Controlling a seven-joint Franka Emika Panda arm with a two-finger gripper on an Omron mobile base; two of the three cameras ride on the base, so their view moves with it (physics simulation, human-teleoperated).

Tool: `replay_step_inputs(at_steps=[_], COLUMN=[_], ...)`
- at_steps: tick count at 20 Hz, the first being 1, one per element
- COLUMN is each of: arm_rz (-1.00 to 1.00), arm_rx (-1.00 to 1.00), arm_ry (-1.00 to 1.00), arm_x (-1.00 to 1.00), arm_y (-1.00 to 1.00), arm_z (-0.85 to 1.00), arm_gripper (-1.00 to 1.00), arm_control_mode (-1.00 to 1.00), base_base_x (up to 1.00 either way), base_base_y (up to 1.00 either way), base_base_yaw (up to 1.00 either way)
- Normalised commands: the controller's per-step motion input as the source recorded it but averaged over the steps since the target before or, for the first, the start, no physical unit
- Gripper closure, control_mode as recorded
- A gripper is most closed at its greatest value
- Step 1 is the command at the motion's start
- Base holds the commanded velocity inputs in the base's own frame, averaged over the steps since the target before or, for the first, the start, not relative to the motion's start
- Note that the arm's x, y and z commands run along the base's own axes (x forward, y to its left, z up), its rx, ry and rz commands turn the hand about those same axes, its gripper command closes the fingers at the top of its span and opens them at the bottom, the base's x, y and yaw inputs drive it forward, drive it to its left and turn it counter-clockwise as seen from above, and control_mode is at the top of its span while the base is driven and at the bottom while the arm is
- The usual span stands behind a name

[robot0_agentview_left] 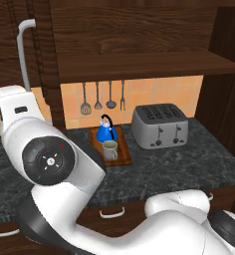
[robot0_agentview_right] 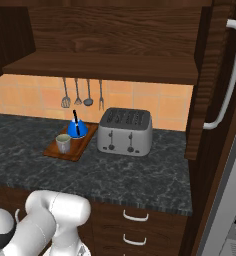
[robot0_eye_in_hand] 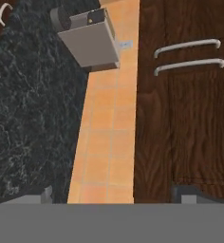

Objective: Pick the kettle from the counter and place it on the tray. Then pick the mug from the cabinet and place it on the tray. Then close the cabinet doors.

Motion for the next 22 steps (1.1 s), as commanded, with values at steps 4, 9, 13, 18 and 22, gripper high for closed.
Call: replay_step_inputs(at_steps=[4, 9, 13, 18, 22], arm_rz=[-0.08, -0.10, -0.16, -0.22, -0.20], arm_rx=[0.00, 0.00, 0.00, 0.00, 0.00], arm_ry=[0.00, 0.00, 0.00, 0.00, 0.00], arm_x=[0.07, 0.10, 0.03, 0.01, 0.13], arm_y=[-0.15, -0.12, -0.43, -0.64, -0.65], arm_z=[-0.05, 0.00, 0.00, 0.00, 0.00], arm_gripper=[-1.00, -1.00, -1.00, -1.00, -1.00], arm_control_mode=[-1.00, -1.00, -1.00, -1.00, -1.00], base_base_x=[0.00, 0.00, 0.00, 0.00, 0.00], base_base_y=[0.00, 0.00, 0.00, 0.00, 0.00], base_base_yaw=[0.00, 0.00, 0.00, 0.00, 0.00])
